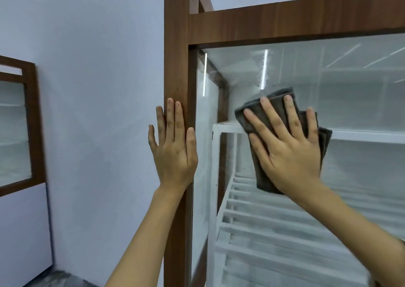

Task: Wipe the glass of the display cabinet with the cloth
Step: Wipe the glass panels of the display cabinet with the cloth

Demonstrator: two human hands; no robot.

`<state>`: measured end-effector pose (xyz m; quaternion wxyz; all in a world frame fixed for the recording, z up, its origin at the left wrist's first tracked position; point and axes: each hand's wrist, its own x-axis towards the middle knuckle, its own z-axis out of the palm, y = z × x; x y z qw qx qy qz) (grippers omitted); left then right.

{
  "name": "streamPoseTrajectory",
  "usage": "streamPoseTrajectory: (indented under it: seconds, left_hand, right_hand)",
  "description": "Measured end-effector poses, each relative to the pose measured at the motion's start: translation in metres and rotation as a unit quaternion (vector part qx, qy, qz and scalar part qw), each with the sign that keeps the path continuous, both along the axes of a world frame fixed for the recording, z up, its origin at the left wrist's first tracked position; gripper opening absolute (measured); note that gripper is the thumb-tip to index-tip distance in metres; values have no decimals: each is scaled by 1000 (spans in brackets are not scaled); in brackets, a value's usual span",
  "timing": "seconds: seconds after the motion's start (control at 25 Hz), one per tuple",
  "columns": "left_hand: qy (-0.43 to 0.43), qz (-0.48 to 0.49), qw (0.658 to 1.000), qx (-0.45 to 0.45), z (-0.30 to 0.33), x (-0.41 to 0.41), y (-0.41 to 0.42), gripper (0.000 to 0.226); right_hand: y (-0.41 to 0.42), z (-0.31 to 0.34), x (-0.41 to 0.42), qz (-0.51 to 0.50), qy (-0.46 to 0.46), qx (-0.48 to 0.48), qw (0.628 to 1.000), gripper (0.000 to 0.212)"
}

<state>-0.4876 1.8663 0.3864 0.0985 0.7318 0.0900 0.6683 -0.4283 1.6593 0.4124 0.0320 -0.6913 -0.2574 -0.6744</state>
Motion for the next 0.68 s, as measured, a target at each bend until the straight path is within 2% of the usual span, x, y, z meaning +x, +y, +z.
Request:
streamPoseTrajectory:
  seconds: [0.04,0.12,0.2,0.28,0.32,0.4,0.48,0.56,0.64,0.68]
  left_hand:
    - [2,5,1000,-1,-8,1,-6,57]
    - [8,13,1000,16,-21,1,-10,56]
    - [9,7,1000,29,-26,1,-7,55]
    - [4,9,999,32,-25,2,-4,56]
    - [2,9,1000,29,-24,2,-3,56]
    - [9,22,999,30,-24,2,-4,57]
    - [28,54,996,63,-25,-1,-12,58]
    - [33,51,992,108,-27,-1,-30,57]
    - [22,-38,991,128,-35,5,-63,56]
    - [14,-105,989,107,-38,9,-82,55]
  right_hand:
    - [12,4,-3,6,13,45,999,48]
    - [39,-17,-9,23,27,36,999,51]
    - [49,-79,-11,32,26,-87,995,56]
    - [35,-152,-11,14,8,-223,975,62]
    - [19,-178,-12,1,3,-264,965,66]
    - [-13,-194,-11,-8,5,-284,959,68]
    - [-37,-167,-9,-28,14,-220,975,62]
    - [-44,-114,-5,-34,17,-84,996,54]
    - [-35,-71,-3,-18,18,58,998,47]
    - [-30,-64,-2,-4,23,91,996,46]
